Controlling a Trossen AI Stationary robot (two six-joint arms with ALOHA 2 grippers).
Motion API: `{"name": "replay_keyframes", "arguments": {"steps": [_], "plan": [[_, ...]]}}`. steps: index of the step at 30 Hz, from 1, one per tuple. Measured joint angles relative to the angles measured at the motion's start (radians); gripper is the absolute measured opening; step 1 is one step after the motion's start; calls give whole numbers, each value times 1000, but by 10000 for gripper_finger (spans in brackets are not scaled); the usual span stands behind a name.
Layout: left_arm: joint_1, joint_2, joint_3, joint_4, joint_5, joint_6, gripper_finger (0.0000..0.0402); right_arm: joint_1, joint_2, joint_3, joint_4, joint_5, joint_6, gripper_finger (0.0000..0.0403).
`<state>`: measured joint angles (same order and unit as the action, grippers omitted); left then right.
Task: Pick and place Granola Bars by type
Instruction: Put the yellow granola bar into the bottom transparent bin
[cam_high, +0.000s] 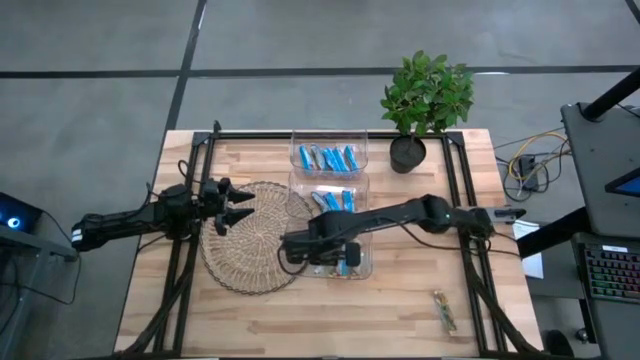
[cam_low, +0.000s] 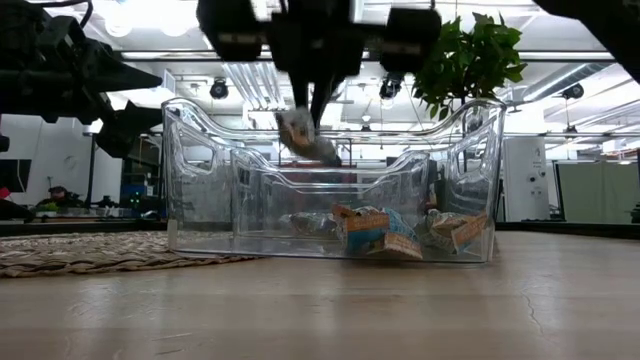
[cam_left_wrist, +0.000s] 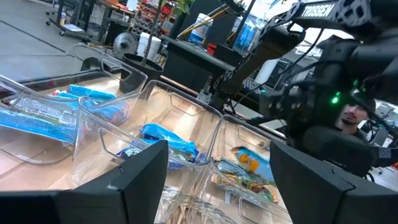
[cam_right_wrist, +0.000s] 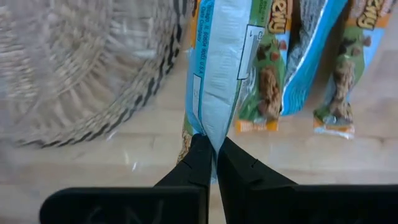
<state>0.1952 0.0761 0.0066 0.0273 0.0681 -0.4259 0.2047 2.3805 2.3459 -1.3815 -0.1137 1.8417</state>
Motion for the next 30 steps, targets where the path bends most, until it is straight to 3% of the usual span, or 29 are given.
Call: {"name": "replay_keyframes", "arguments": {"steps": [30], "plan": [[0, 0, 0, 0, -3, 0, 261, -41, 139, -13, 26, -28, -156, 9]]}}
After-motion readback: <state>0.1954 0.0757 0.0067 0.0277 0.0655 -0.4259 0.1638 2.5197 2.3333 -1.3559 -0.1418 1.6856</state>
